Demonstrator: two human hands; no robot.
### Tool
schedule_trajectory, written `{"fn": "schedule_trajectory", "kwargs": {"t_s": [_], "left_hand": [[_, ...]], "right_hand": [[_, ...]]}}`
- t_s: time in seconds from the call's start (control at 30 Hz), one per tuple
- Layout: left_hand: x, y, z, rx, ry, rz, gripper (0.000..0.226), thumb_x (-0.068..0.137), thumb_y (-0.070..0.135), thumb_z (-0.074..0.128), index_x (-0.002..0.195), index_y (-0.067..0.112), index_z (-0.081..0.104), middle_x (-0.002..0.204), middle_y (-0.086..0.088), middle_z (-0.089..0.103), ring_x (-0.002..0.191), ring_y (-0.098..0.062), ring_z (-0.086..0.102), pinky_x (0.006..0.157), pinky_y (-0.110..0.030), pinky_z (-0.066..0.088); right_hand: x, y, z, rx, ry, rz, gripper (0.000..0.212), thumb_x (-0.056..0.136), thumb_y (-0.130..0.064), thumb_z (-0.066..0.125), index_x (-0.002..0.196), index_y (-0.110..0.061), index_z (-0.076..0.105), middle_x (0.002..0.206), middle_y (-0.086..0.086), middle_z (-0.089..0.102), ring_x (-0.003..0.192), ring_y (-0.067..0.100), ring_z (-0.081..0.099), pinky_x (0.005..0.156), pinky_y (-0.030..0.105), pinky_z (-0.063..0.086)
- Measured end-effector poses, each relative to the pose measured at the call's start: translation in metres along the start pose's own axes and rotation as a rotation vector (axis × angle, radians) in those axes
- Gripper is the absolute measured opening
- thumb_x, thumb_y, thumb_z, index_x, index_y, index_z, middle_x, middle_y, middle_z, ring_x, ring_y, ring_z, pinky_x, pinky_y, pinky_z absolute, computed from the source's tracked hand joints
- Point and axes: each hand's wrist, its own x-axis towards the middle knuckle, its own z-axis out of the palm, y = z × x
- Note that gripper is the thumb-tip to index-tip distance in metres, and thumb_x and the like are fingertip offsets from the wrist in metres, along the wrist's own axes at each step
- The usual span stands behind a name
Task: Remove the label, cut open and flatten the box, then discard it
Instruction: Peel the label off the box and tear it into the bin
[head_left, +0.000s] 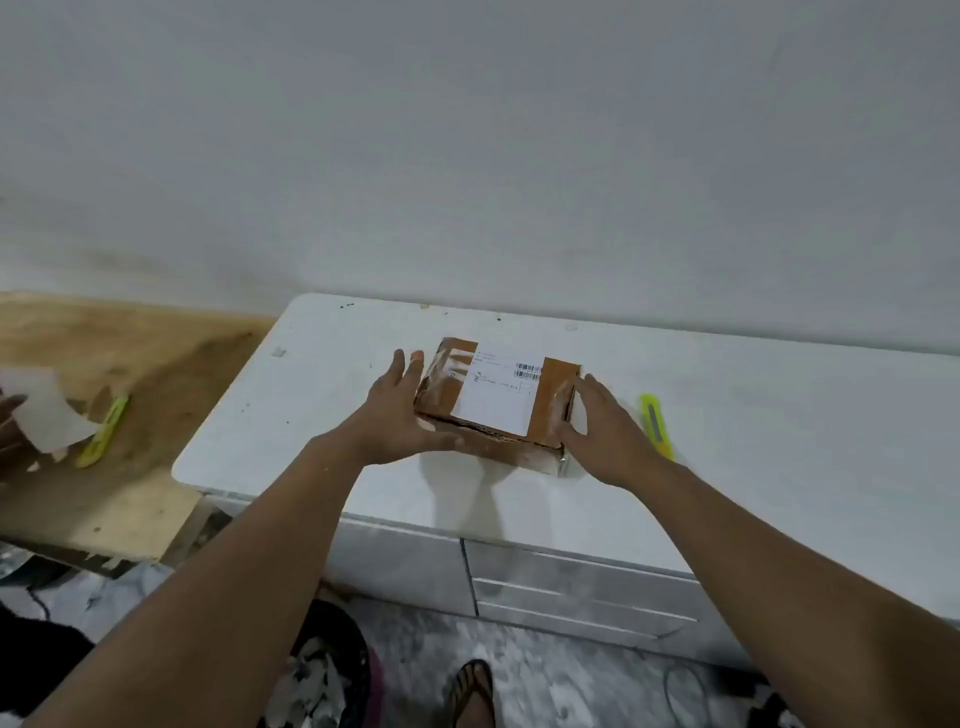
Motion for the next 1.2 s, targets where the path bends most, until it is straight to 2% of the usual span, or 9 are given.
{"fn": "schedule_trajectory", "kwargs": {"t_s": [0.1,0.27,0.37,0.5,0.6,0.8,0.9,1.03,1.2], "left_hand": [[0.015,-0.004,0.001,-0.129,-0.041,0.066,0.134,0.062,0.063,0.084,0.158,0.024,-0.001,0.166,0.008,0.005,0.151,-0.013,0.011,0.119,-0.034,0.022],[0.029,-0.009,0.016,-0.168,-0.007,0.134,0.125,0.061,0.056,0.087,0.154,0.035,0.006,0.147,0.014,0.018,0.135,-0.013,0.034,0.106,-0.027,0.036],[0.032,-0.011,0.022,-0.192,-0.046,0.159,0.126,0.052,0.065,0.087,0.148,0.045,0.007,0.131,0.025,0.013,0.137,-0.015,0.028,0.109,-0.032,0.038],[0.035,-0.010,0.035,-0.204,-0.062,0.204,0.145,0.048,0.067,0.088,0.150,0.048,-0.014,0.150,0.033,-0.013,0.150,-0.011,0.000,0.118,-0.036,0.025],[0.041,-0.009,0.040,-0.215,-0.093,0.225,0.153,0.051,0.067,0.086,0.148,0.040,-0.028,0.154,0.027,-0.035,0.146,0.002,-0.020,0.120,-0.030,0.011],[0.048,-0.006,0.045,-0.256,-0.088,0.180,0.151,0.056,0.063,0.087,0.152,0.030,-0.024,0.157,0.027,-0.028,0.137,0.018,-0.023,0.112,-0.015,0.001],[0.046,-0.007,0.047,-0.245,-0.067,0.171,0.146,0.059,0.058,0.087,0.153,0.031,-0.021,0.157,0.028,-0.026,0.135,0.023,-0.020,0.106,-0.008,0.008],[0.047,-0.008,0.048,-0.241,-0.062,0.169,0.145,0.061,0.053,0.088,0.153,0.032,-0.022,0.156,0.029,-0.027,0.128,0.031,-0.017,0.100,-0.002,0.012],[0.048,-0.008,0.048,-0.232,-0.060,0.180,0.145,0.061,0.058,0.086,0.153,0.032,-0.023,0.157,0.028,-0.028,0.134,0.024,-0.018,0.110,-0.013,0.014]], "right_hand": [[0.004,0.000,0.006,0.039,0.003,0.062,0.050,0.093,-0.031,0.052,0.141,-0.030,0.037,0.158,0.001,0.030,0.139,0.020,0.039,0.089,0.025,0.040],[-0.006,-0.001,0.006,0.198,0.025,0.080,0.020,0.099,-0.017,0.046,0.113,-0.030,0.048,0.106,-0.013,0.063,0.096,-0.003,0.061,0.091,0.016,0.044],[-0.015,0.000,-0.002,0.262,0.015,0.120,0.035,0.101,-0.010,0.045,0.123,-0.037,0.041,0.103,-0.028,0.058,0.089,-0.025,0.054,0.077,-0.004,0.036],[-0.015,0.011,-0.006,0.212,0.012,0.177,0.050,0.098,-0.015,0.051,0.132,-0.047,0.033,0.108,-0.029,0.057,0.100,-0.014,0.055,0.077,-0.006,0.033],[-0.013,0.017,-0.007,0.188,-0.029,0.198,0.057,0.097,-0.019,0.053,0.142,-0.046,0.031,0.115,-0.025,0.058,0.104,-0.008,0.057,0.073,-0.001,0.042],[-0.006,0.024,-0.011,0.210,-0.040,0.203,0.070,0.093,-0.021,0.060,0.151,-0.040,0.026,0.142,-0.017,0.048,0.114,-0.007,0.054,0.067,0.011,0.047],[-0.004,0.013,-0.020,0.141,-0.008,0.145,0.060,0.090,-0.024,0.064,0.142,-0.039,0.037,0.125,-0.029,0.054,0.124,0.008,0.052,0.078,0.013,0.045],[0.024,-0.003,-0.033,-0.160,0.183,0.063,0.064,0.087,-0.033,0.064,0.145,-0.028,0.038,0.144,-0.007,0.047,0.135,0.019,0.039,0.109,0.041,0.036],[0.086,-0.030,-0.023,-0.240,-0.077,-0.020,0.052,0.096,-0.034,0.053,0.145,-0.024,0.041,0.150,-0.002,0.044,0.137,0.024,0.038,0.111,0.046,0.034]]}}
